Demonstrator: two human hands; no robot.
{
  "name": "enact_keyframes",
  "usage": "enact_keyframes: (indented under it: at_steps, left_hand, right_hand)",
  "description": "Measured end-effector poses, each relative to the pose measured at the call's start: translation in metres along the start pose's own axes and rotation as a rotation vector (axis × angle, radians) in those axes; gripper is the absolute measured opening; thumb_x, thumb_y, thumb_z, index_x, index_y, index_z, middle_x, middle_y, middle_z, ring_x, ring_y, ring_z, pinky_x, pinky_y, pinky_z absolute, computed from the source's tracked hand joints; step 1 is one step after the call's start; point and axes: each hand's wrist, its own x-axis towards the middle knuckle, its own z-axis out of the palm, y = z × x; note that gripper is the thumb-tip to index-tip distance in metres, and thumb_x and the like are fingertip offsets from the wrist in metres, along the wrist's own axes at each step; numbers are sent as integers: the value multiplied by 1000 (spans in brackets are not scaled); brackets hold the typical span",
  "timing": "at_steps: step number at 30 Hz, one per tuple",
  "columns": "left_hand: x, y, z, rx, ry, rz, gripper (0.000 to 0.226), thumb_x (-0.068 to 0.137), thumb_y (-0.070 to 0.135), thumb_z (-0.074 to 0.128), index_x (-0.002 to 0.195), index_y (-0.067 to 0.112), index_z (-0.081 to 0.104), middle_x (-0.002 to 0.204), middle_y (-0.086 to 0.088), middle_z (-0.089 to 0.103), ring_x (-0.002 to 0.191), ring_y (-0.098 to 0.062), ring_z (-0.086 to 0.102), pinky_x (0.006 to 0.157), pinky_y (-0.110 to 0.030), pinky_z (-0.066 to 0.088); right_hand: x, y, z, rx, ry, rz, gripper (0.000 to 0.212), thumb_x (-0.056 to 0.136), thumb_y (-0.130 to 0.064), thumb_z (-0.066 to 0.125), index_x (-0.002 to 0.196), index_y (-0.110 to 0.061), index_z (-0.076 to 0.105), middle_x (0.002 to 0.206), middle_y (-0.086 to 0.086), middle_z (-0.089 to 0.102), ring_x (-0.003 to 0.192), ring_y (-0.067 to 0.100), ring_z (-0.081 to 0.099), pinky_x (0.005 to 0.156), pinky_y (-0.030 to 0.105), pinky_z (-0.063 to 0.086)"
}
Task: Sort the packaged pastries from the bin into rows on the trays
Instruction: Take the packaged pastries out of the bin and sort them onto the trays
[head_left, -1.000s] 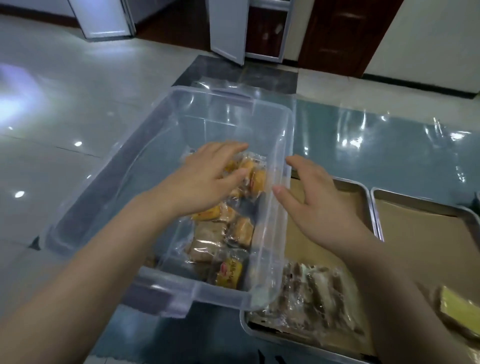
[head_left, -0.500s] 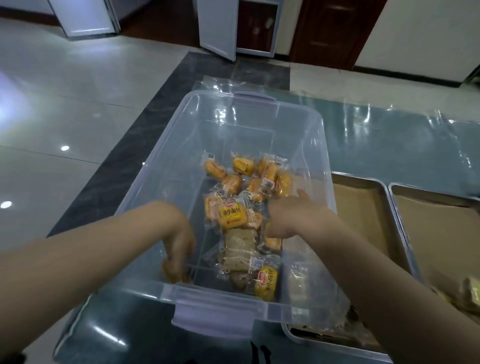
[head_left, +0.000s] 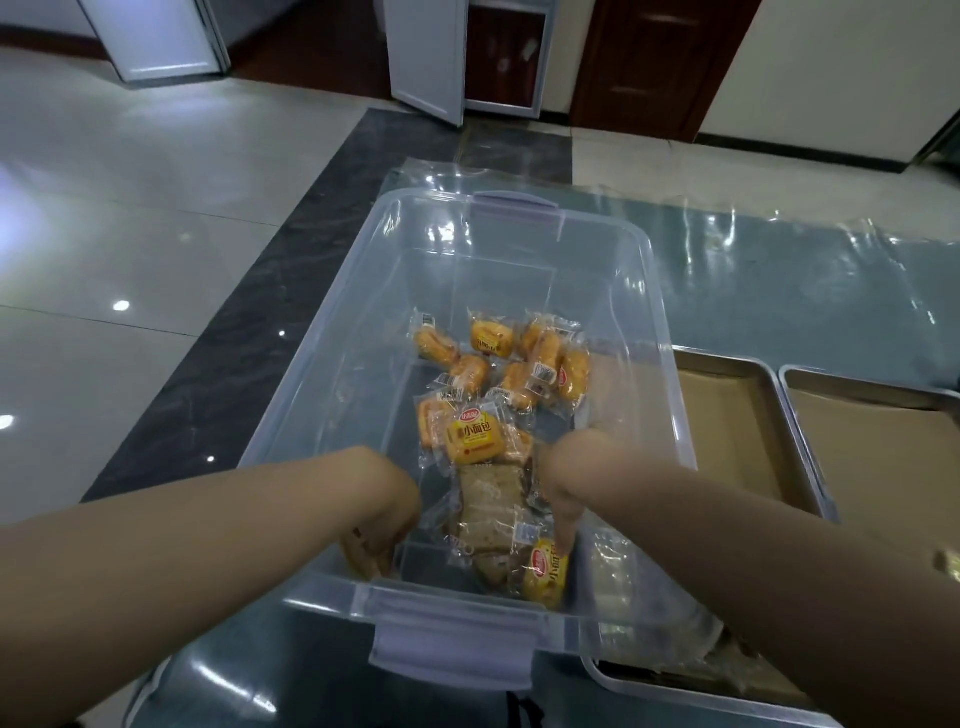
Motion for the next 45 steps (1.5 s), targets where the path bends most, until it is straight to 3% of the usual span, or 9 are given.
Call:
enact_keyframes:
  at_steps: [6, 11, 14, 18, 22, 29, 36, 41, 45]
  left_hand:
    - [3, 6, 4, 191, -128, 35, 51, 87, 29, 68, 134, 14, 55, 127, -7, 60, 103, -29, 59, 74, -37, 41]
    - [-1, 8, 2, 166, -166, 22, 45, 87, 25, 70, 129, 11, 59, 113, -7, 64, 89, -26, 57, 73, -37, 42]
    - [0, 4, 4, 125, -137, 22, 33, 87, 22, 68, 118, 9, 65, 95, -4, 60, 85, -25, 57, 76, -37, 46]
    - [2, -2, 0, -52, -60, 16, 25, 87, 31, 69, 102, 13, 70, 88, -1, 60, 80, -22, 54, 83, -36, 47]
    - [-7, -8, -22, -167, 41, -31, 26, 92, 42, 59, 93, 18, 68, 81, 0, 56, 74, -20, 49, 64, -28, 41]
    - [-19, -40, -77, -362, 249, -76, 28, 96, 37, 51, 114, 18, 59, 110, -2, 57, 99, -21, 54, 90, -37, 47]
    - [11, -54, -86, -642, 445, -56, 23, 96, 36, 51, 79, 20, 52, 95, -4, 54, 85, -21, 52, 76, -36, 42]
    - [29, -51, -72, -874, 539, -14, 28, 96, 31, 53, 75, 12, 55, 81, -8, 56, 70, -19, 51, 68, -34, 42]
    - [34, -45, -69, -898, 614, -13, 31, 97, 29, 51, 91, 1, 62, 96, -9, 51, 83, -21, 51, 77, -35, 44]
  right_hand:
    - [20, -18, 9, -44, 5, 7, 87, 84, -59, 63, 152, -15, 29, 154, 12, 30, 141, 39, 29, 108, 62, 28]
    - [38, -24, 15, -106, 49, 5, 85, 81, -65, 63, 147, -17, 39, 150, 13, 36, 135, 41, 38, 105, 57, 36]
    - [41, -33, 20, -329, 60, -18, 82, 80, -78, 49, 132, -14, 53, 121, 14, 57, 103, 36, 57, 88, 46, 46]
    - [43, -47, 20, -549, 64, -34, 62, 87, -72, 42, 100, -14, 60, 97, 10, 62, 70, 26, 51, 65, 33, 43]
    - [41, -47, 16, -511, 78, -74, 44, 92, -55, 52, 99, -12, 60, 100, 9, 62, 77, 28, 58, 65, 35, 46]
    - [40, -36, 19, -359, 236, -131, 14, 95, -11, 55, 106, -9, 64, 109, 6, 64, 98, 28, 62, 81, 37, 54]
    - [46, -34, 14, -256, 281, -59, 30, 97, -20, 52, 125, -12, 59, 130, 10, 55, 120, 30, 50, 99, 43, 46]
    - [48, -32, 3, -231, 209, 14, 65, 94, -40, 57, 148, -12, 37, 156, 21, 24, 144, 42, 17, 113, 61, 23]
    - [47, -28, -5, 15, 108, 48, 55, 102, -35, 43, 150, -10, 32, 155, 17, 30, 143, 41, 25, 114, 57, 24]
